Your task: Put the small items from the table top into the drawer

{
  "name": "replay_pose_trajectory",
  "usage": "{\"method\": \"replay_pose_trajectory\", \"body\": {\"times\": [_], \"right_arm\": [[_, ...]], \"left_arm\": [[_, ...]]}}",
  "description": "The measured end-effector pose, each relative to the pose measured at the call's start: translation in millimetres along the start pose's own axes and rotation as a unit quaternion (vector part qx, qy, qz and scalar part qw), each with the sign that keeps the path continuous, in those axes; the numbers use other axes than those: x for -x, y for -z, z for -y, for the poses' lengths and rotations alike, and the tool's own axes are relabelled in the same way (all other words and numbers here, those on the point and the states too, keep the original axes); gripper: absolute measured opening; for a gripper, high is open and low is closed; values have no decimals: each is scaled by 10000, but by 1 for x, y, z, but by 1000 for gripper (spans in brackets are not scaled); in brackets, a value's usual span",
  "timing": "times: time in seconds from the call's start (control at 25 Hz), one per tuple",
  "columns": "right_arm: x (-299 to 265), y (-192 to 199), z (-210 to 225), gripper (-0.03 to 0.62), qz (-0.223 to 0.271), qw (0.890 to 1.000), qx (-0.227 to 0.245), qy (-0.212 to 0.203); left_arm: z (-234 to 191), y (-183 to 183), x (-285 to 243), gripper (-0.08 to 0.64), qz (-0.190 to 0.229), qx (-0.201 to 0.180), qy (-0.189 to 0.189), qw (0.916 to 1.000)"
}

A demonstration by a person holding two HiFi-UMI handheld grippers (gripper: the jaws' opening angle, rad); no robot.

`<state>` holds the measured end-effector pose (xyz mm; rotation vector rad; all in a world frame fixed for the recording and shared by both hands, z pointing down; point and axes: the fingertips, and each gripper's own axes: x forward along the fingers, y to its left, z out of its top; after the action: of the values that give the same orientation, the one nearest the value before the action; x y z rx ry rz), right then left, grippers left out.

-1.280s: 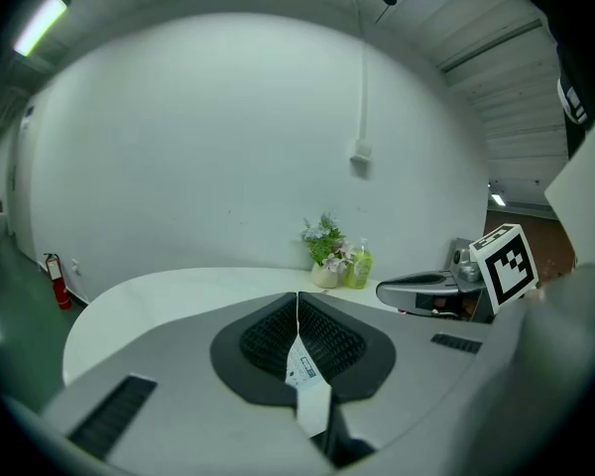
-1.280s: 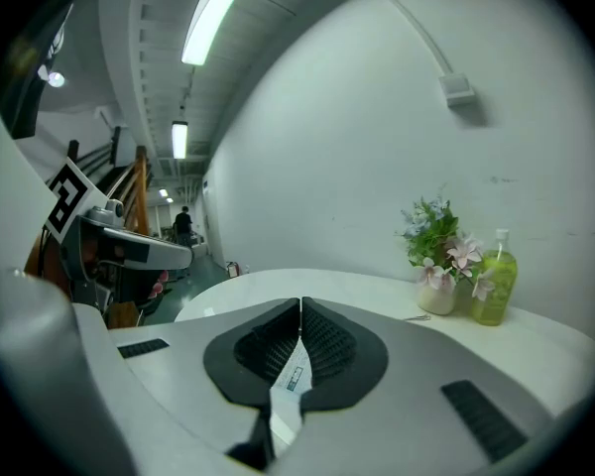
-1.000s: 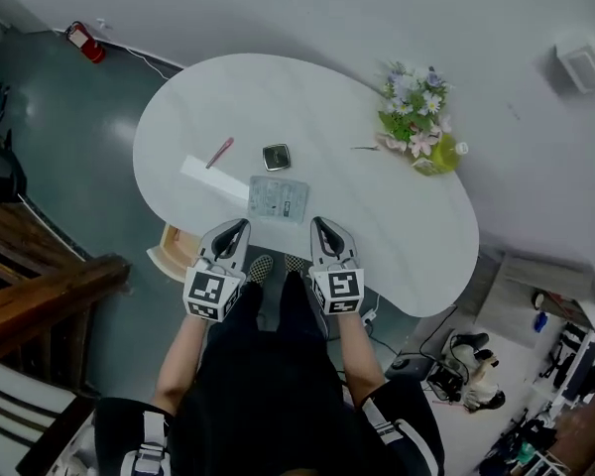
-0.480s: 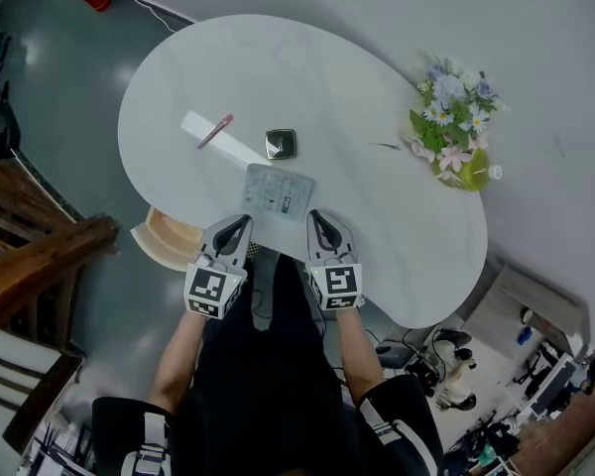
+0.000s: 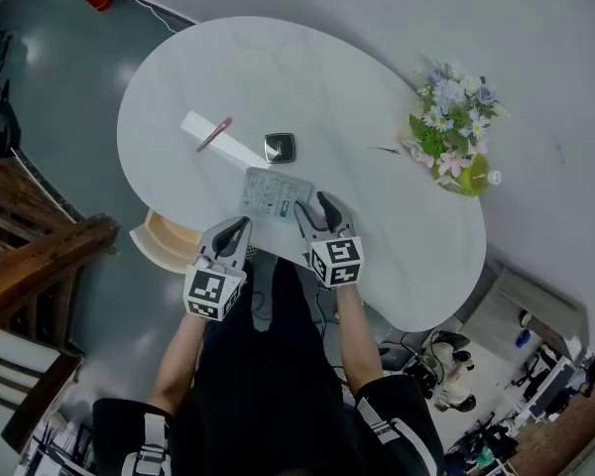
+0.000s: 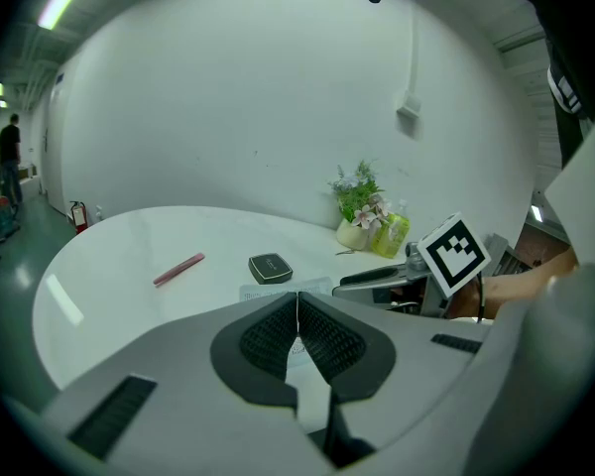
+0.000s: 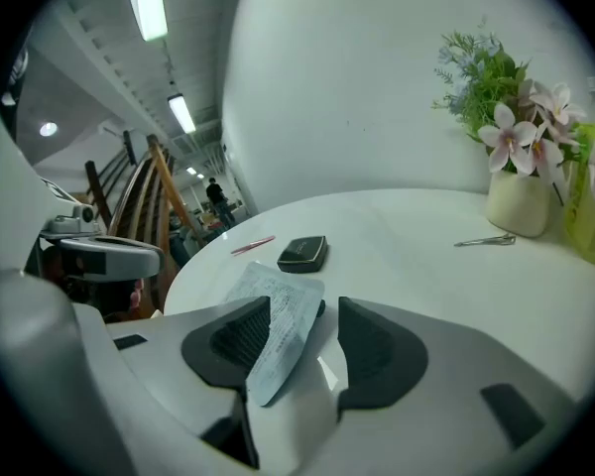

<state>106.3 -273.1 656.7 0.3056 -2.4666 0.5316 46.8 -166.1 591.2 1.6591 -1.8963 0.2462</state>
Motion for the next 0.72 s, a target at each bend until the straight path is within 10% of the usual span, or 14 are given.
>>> {"method": "replay_pose_trajectory", "body": {"times": [0.52, 0.6, 0.72], "right_arm": [[-22, 6, 2, 210, -454, 9989, 8, -149], [-22, 6, 2, 74, -469, 9987, 154, -120], [-20, 3, 0, 33, -393, 9989, 229, -120]], "left_arm": [[-7, 2, 5, 20, 10, 60, -94, 9999], [-8, 2, 6, 20, 22, 74, -110, 9999], [-8, 1, 7, 20, 43, 79, -137, 9999]]}}
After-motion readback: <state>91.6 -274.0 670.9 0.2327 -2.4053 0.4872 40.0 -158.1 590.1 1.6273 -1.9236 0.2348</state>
